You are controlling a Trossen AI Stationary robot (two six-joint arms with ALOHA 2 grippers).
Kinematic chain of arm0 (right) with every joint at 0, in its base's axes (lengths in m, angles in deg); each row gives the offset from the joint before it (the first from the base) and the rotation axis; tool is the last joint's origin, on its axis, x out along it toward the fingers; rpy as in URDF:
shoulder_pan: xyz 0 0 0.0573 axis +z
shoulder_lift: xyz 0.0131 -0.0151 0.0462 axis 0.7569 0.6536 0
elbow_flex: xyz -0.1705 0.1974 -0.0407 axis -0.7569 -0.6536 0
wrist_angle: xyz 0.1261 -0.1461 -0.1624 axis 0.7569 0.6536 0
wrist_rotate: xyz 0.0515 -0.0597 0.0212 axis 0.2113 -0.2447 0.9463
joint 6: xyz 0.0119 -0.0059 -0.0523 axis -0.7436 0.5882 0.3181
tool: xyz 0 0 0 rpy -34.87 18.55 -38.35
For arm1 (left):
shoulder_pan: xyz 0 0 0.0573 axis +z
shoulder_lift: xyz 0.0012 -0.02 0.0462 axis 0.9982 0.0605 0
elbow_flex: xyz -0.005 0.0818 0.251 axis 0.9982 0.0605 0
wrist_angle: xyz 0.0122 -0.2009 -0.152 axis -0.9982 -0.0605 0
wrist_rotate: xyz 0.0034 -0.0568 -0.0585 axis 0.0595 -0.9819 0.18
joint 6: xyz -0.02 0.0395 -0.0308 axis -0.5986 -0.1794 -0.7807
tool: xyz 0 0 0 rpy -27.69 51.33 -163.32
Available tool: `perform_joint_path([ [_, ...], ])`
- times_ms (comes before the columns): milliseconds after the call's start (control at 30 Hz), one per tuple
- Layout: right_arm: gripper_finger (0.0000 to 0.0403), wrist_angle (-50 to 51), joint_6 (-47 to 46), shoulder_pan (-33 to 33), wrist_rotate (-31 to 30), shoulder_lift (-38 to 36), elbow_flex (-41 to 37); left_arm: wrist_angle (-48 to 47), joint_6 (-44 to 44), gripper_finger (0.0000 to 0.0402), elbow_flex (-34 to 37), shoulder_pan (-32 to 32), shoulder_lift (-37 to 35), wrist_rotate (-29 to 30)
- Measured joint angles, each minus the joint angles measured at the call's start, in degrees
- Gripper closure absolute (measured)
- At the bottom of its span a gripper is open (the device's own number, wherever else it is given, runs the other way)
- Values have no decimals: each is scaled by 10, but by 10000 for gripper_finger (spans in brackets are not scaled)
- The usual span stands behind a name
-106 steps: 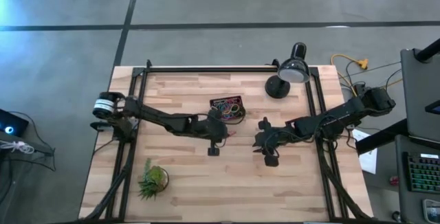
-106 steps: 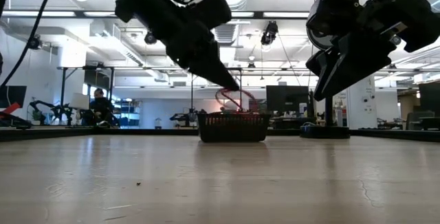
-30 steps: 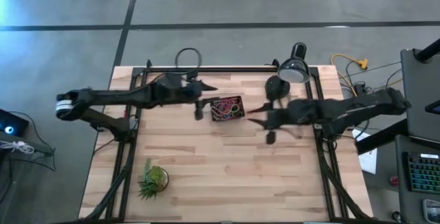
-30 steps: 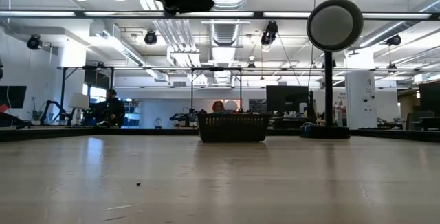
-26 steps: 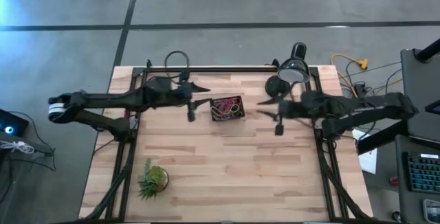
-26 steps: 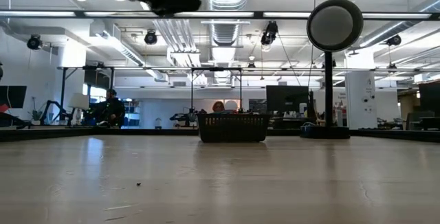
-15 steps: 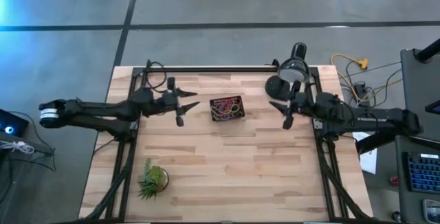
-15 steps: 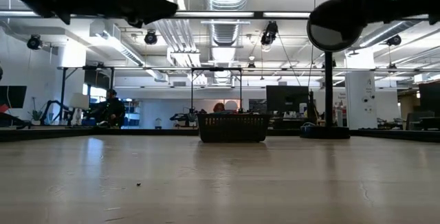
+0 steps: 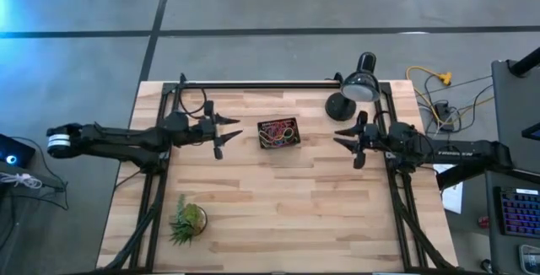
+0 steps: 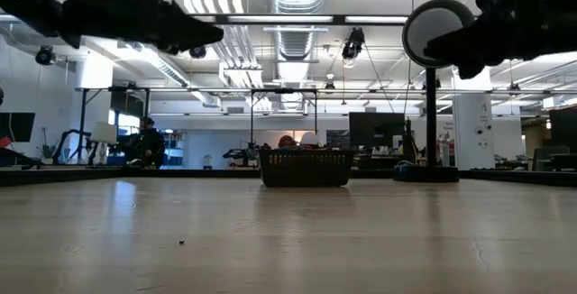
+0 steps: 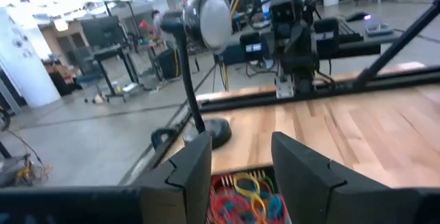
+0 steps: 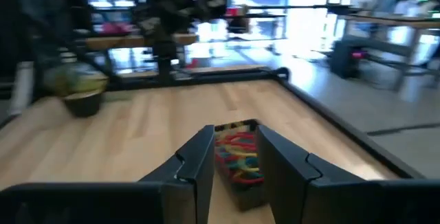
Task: Pick and place rubber bands into bin
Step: Return to Home Position
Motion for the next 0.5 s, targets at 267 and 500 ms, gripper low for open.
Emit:
perform_joint_path([
  [267,300,-38,-3,0,21,-74,-77,32,-54,265,71,0,-31,0],
  [500,300,-31,-1,0,11,-99,-77,41,-79,265,125,0,-92,0],
])
